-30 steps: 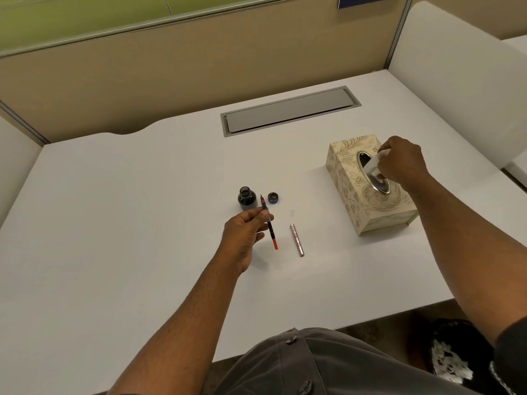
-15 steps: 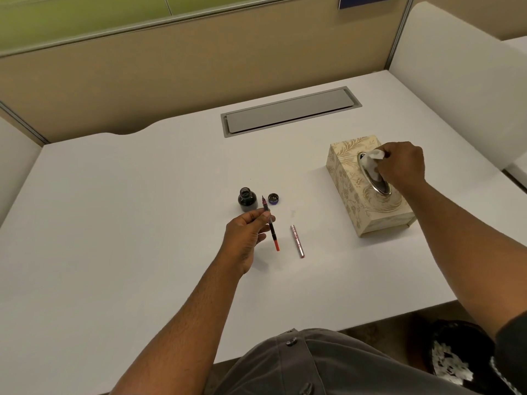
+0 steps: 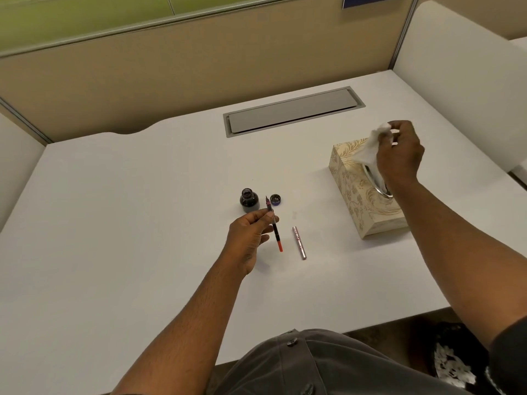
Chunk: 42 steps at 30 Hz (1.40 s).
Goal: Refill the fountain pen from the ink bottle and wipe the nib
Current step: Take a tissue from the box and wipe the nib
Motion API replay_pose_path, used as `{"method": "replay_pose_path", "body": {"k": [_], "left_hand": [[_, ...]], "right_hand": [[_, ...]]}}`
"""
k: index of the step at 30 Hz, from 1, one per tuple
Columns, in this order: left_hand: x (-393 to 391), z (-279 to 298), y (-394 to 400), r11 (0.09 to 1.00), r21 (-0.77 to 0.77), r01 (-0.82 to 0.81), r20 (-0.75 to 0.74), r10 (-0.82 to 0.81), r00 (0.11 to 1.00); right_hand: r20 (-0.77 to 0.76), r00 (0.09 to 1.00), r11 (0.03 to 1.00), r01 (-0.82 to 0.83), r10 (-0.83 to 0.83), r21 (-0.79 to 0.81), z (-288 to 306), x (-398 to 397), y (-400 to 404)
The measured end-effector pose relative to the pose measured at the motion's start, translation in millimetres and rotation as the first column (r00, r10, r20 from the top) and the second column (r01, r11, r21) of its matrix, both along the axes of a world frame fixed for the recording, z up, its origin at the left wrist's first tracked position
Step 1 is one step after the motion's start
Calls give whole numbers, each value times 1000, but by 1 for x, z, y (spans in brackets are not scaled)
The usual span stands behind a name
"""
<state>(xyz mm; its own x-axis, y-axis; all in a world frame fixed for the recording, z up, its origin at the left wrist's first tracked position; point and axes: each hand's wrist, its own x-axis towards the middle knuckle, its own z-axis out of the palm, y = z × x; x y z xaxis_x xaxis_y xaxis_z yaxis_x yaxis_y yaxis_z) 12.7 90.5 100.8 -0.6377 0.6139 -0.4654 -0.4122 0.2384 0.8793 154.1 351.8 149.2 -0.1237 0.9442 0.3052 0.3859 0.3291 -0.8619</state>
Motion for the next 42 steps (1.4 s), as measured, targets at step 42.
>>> {"method": "replay_pose_path", "body": {"k": [42], "left_hand": [[6, 14, 10, 998, 40, 58, -34, -57, 998]], "right_hand": [[42, 953, 836, -240, 299, -493, -12, -34, -60]]}}
